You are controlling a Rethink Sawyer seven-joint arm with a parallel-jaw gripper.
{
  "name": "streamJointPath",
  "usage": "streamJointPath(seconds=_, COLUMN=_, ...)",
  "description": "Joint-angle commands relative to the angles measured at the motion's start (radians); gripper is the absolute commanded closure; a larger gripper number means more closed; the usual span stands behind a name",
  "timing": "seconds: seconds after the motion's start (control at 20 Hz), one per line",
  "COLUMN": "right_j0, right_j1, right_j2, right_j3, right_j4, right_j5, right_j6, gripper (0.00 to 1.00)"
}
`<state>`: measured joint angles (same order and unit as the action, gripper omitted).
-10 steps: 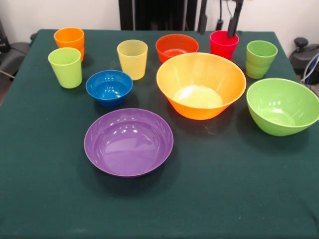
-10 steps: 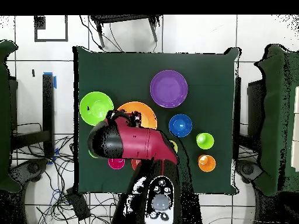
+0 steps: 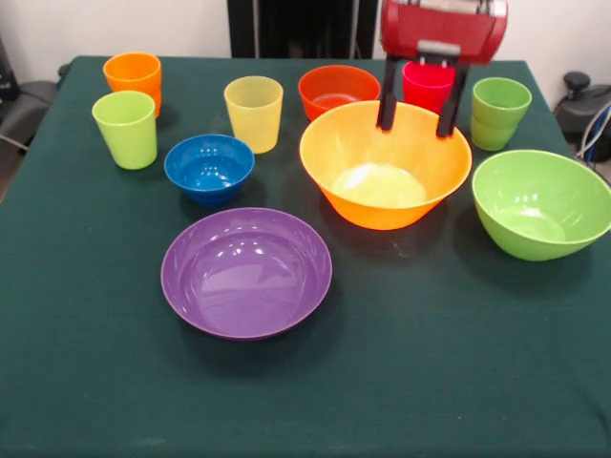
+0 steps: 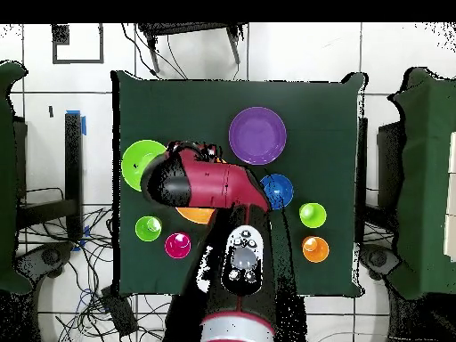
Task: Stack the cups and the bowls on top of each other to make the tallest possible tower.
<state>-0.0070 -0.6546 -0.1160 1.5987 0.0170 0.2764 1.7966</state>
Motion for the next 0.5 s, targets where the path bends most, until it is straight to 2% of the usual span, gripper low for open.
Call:
streamJointPath(seconds=0.05, right_j0=-0.005, right_j1=0.213, right_j2=0.029, right_j3=-0.221, right_j4=-0.058, right_j5=0.115, right_j6=0.013, gripper=0.00)
streamJointPath(seconds=0.2, right_j0=-0.015, right_j1=0.228, right_j2=0.015, right_j3=-0.268, right_j4=-0.085, right_j5=0.126, right_j6=-0.022, gripper=0.00)
streamJointPath(seconds=0.5, right_j0=-0.037, right_j1=0.227, right_j2=0.035, right_j3=-0.289, right_j4=-0.109, right_j5=0.143, right_j6=-0.049, gripper=0.00)
